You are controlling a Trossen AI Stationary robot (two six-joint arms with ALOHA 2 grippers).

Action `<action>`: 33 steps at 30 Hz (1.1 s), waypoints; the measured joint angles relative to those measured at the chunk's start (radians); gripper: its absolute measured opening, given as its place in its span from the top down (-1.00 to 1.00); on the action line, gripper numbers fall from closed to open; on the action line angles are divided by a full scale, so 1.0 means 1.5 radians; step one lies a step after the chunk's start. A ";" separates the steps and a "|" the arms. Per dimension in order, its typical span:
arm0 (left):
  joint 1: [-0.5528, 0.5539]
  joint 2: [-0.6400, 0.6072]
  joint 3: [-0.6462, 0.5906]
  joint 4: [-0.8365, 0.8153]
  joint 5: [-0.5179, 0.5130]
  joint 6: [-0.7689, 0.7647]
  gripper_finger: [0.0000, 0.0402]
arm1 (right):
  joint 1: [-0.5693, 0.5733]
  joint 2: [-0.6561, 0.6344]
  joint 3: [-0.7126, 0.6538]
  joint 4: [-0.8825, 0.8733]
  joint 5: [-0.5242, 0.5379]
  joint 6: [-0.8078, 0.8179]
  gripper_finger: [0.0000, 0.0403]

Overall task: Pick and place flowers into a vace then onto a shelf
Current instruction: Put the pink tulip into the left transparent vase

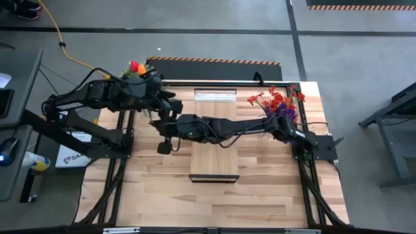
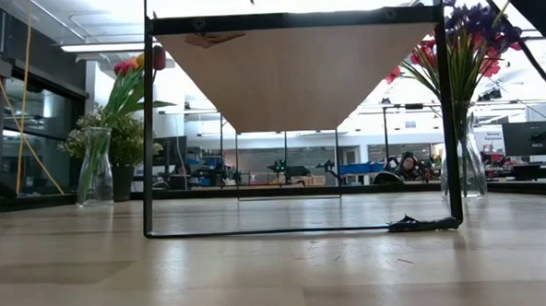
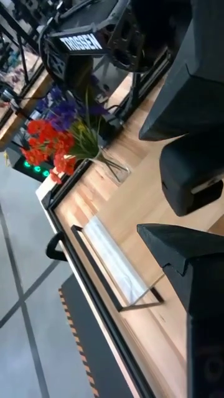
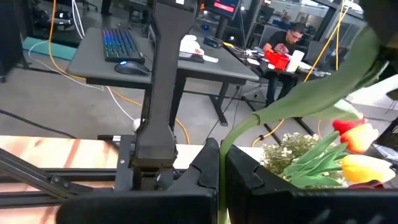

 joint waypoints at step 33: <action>-0.001 0.001 -0.001 0.009 0.071 0.083 -0.30 | 0.047 -0.015 0.002 -0.065 -0.012 -0.020 1.00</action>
